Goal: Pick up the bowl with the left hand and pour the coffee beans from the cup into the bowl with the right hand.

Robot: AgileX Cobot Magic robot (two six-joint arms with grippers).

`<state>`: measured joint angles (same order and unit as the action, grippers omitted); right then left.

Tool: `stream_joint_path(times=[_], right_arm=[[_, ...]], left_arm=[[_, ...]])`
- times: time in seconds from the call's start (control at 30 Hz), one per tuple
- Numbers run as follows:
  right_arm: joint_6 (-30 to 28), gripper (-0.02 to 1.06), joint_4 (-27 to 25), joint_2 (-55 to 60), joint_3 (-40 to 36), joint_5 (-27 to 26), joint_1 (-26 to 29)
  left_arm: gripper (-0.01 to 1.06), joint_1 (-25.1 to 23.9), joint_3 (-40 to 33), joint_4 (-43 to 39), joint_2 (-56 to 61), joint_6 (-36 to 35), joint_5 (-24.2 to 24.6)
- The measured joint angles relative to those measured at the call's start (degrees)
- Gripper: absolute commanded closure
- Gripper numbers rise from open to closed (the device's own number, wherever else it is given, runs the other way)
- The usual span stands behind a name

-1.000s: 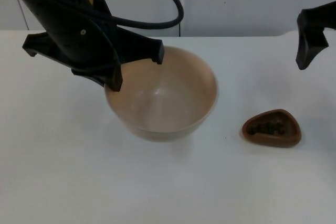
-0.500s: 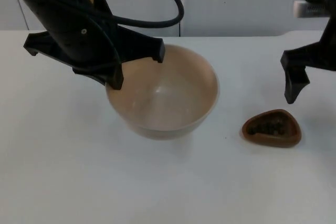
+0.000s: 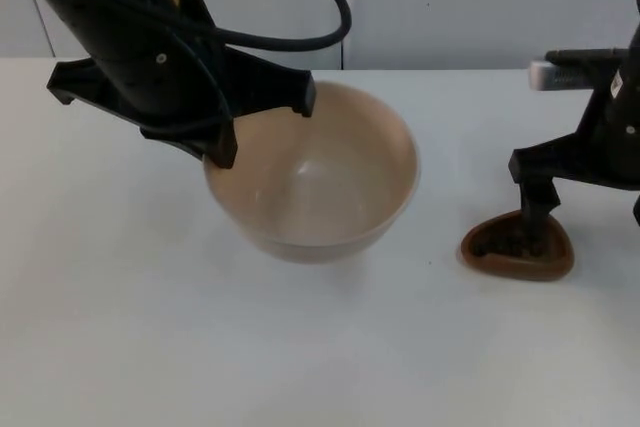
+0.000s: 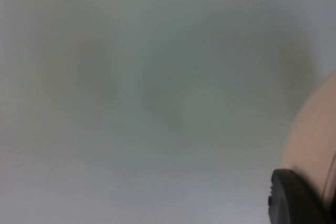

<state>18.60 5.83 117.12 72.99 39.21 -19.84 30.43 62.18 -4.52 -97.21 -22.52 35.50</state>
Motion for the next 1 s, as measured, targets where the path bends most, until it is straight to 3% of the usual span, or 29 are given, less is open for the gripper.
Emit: stream_joint_path(times=[0.47, 0.77, 1.0], right_arm=[[0.22, 0.10, 0.35, 3.08, 0.00, -1.60, 0.00], [0.34, 0.37, 1.19, 3.95, 0.00, -2.10, -0.05], [0.34, 0.40, 1.19, 3.95, 0.00, -2.20, -0.05]], left_arm=[[1.05, 0.00, 0.00, 0.00, 0.00, 0.00, -0.10], [1.05, 0.00, 0.00, 0.00, 0.00, 0.00, -0.10], [1.05, 0.00, 0.00, 0.00, 0.00, 0.00, -0.10]])
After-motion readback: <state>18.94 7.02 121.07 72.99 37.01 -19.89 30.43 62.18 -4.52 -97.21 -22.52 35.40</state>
